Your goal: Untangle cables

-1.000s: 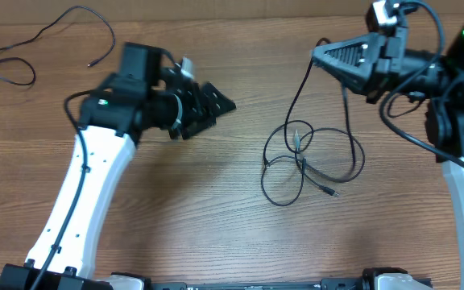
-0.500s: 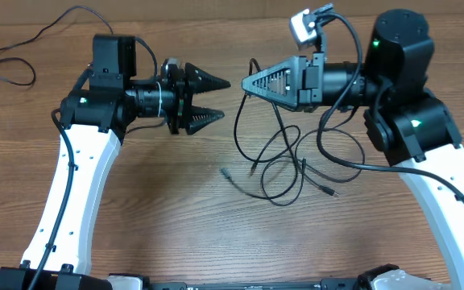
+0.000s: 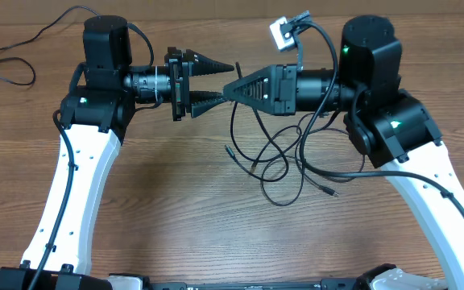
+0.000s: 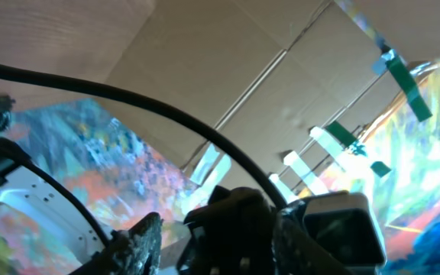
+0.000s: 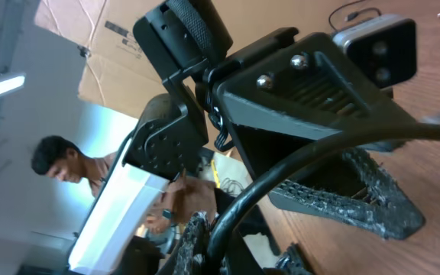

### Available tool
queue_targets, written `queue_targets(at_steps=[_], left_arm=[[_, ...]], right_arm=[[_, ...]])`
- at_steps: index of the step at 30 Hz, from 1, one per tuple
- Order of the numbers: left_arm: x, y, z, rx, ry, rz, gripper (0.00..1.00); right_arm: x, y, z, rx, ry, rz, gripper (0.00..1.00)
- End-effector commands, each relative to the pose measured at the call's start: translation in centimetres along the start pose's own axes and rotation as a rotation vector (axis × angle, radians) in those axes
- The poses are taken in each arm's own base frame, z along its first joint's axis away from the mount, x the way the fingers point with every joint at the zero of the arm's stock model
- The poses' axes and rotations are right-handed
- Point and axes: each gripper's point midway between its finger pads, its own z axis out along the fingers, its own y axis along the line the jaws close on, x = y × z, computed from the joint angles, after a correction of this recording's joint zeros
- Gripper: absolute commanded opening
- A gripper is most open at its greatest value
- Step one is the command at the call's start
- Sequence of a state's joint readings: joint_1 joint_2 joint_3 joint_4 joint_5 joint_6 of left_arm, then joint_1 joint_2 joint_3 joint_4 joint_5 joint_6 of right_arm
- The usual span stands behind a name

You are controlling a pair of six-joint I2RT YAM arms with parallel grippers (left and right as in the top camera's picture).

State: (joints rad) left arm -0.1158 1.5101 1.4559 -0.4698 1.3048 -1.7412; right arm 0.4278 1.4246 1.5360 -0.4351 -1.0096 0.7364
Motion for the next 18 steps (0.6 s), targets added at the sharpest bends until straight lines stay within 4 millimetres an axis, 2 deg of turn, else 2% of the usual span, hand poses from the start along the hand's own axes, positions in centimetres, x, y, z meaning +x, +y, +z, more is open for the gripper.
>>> queue_targets(at_steps=[1,7,12,18], left_arm=[[-0.3,-0.7,0.0,0.011,-0.022,-0.086,0.46],[-0.7,-1.6,-0.1,0.041,-0.049,-0.097,0.45],[-0.4,-3.0,-0.6,0.074,-0.038,-0.042,0.45],[0.0,-3.0,-1.2,0.071,-0.011,-0.042,0.43]], right_arm=[[0.1,0.4,0.6,0.011,-0.012,-0.074,0.04],[0.7,0.7,1.2,0.008,0.004,-0.093,0.04],[0.0,0.1,0.9,0.034,-0.022,-0.091,0.04],[0.0,0.0,1.0,0.04,-0.028,-0.093,0.04]])
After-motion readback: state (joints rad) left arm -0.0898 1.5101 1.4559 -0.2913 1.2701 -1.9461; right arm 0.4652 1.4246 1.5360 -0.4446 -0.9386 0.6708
